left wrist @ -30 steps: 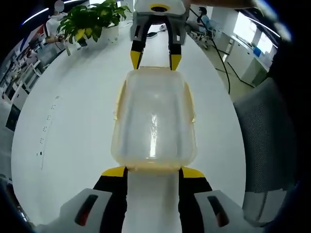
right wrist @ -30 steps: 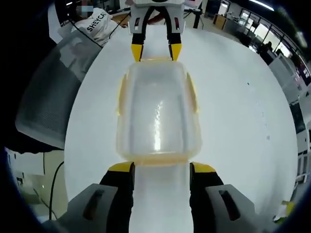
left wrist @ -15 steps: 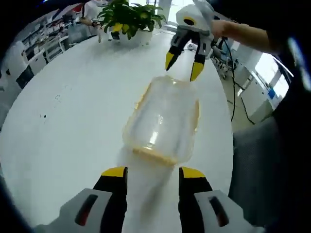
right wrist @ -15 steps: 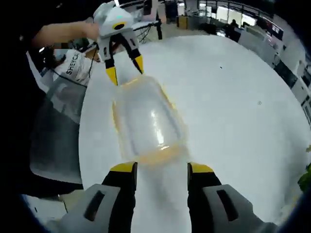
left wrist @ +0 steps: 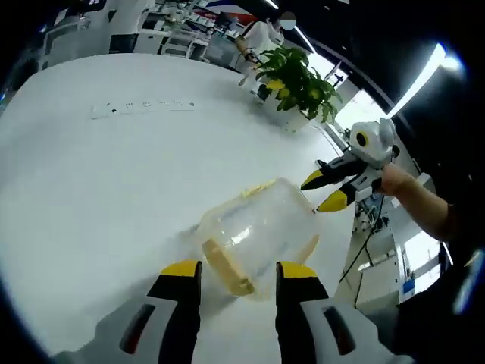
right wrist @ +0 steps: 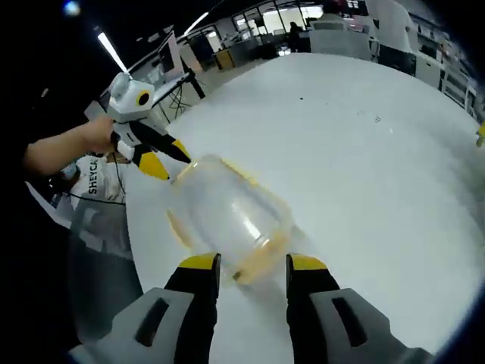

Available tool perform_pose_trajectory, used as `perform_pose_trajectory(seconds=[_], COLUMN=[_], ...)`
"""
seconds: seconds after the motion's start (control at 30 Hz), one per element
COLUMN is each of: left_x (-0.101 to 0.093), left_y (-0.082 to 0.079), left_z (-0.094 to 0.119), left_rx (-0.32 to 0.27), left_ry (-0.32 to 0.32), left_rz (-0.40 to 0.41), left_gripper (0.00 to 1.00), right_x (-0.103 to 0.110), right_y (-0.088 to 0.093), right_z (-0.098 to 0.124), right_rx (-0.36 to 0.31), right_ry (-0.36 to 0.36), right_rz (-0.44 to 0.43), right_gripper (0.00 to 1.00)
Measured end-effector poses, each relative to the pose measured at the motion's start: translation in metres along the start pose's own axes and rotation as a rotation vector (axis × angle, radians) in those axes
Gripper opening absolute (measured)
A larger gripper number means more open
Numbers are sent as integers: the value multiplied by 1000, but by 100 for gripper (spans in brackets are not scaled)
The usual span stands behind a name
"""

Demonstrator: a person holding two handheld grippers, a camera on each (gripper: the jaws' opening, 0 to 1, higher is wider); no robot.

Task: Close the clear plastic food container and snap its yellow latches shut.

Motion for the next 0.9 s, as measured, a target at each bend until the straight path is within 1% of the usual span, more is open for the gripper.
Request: perform_pose_trajectory(seconds=[0.03,0.1,0.2,0.23,0.3,0.33,0.43,0.57,0.6,0.63,0.7,0.73,0.77,0.8,0.83,0.87,0.9], left_x=[-1,-3,-9,-11,-9,-9,-9,-10,-11,-11,-12,-3,-16,-18,-11,-12,-9], left_y=[0,3,6,7,7,7,7,7,7,7,6,2,0,-2,-2,-4,-5], left_z=[-1,-3,-7,-9,-11,-11,-11,-12,-12,-12,-13,-15,-16,-17,-17,-18,-20], left_rx=[-4,9,20,21,32,33,39,41,41,43,48,42,41,31,20,11,1], left_ry=[-1,-7,-14,-12,-33,-39,-47,-52,-53,-52,-48,-117,-63,-69,-86,-93,-100], left_rz=[9,22,10,-9,-47,-48,-37,-43,-47,-58,-46,-88,-41,-52,-43,-24,-13], left_gripper=[32,28,27,26,25,24,22,21,21,20,20,18,18,18,18,19,19], right_x=[1,1,0,1,3,2,2,2,2,2,2,1,2,3,1,1,8], right_y=[2,4,9,7,8,8,8,9,9,9,9,10,10,12,13,17,20], right_z=[-2,-5,-9,-9,-9,-9,-9,-10,-10,-10,-11,-12,-15,-15,-18,-19,-21], right_rx=[-3,0,16,-3,7,7,5,1,11,3,5,-3,-35,-45,-57,-44,-67], right_ry=[4,8,18,12,-5,5,-2,-16,-27,-27,-38,-48,-57,-84,-87,-93,-111], right_rz=[-11,-18,-33,-57,-70,-67,-87,-70,-43,-57,-56,-84,-120,-120,-184,-169,-234], right_gripper=[31,30,28,27,24,24,23,23,23,22,22,22,21,21,20,20,21])
Point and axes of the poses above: the point that each gripper's makers call its tool centre point, and the gripper's own axes: z roughly backward along the fingers, x roughly to its left, y roughly out of its underside, the point moved 6 cm from there along z, roughly backward along the fingers, and after that the axes turned 12 degrees about -y, right-handed, at the moved point
